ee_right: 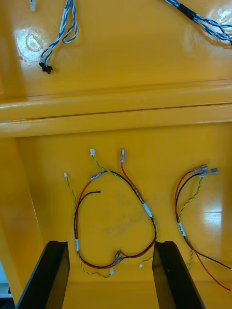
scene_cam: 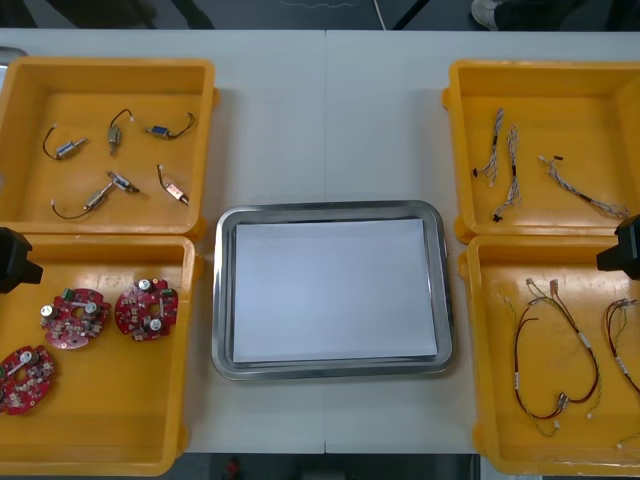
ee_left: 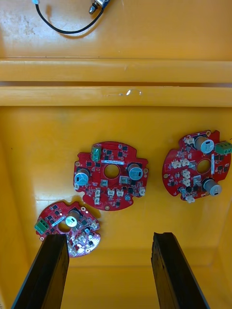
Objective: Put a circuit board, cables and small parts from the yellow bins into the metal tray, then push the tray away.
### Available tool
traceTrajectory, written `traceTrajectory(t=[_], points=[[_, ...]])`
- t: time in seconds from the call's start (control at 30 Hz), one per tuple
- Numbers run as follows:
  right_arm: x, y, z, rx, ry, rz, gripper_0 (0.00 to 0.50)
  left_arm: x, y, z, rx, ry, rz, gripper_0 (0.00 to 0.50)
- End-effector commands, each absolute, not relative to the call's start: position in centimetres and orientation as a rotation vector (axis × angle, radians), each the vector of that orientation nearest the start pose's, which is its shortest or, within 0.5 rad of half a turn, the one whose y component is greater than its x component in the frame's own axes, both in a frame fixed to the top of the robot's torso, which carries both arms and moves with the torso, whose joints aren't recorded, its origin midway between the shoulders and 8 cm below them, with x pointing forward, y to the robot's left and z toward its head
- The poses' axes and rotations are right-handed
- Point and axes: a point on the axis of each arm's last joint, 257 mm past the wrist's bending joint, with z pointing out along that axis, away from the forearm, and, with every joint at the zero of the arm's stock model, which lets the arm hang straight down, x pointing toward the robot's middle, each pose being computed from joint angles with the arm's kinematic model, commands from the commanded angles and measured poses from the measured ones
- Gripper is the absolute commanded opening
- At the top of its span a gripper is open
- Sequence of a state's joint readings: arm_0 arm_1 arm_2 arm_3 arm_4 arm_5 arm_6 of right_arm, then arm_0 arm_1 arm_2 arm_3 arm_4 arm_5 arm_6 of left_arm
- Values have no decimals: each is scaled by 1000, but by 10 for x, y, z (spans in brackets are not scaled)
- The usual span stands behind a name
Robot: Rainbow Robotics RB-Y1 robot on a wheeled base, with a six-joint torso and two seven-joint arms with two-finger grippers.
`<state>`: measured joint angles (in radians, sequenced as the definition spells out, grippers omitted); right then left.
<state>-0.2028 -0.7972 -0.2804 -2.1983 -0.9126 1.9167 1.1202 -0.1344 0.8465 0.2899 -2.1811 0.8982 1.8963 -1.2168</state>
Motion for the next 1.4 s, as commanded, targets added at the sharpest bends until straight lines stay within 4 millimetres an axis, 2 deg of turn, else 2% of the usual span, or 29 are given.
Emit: traceTrajectory(t=[0.03, 1.4], points=[[374, -367, -147, 162, 2669, 37, 500, 360, 390, -166, 78, 2717, 97, 500], [374, -367, -147, 162, 2669, 37, 500, 360, 390, -166, 78, 2717, 97, 500]])
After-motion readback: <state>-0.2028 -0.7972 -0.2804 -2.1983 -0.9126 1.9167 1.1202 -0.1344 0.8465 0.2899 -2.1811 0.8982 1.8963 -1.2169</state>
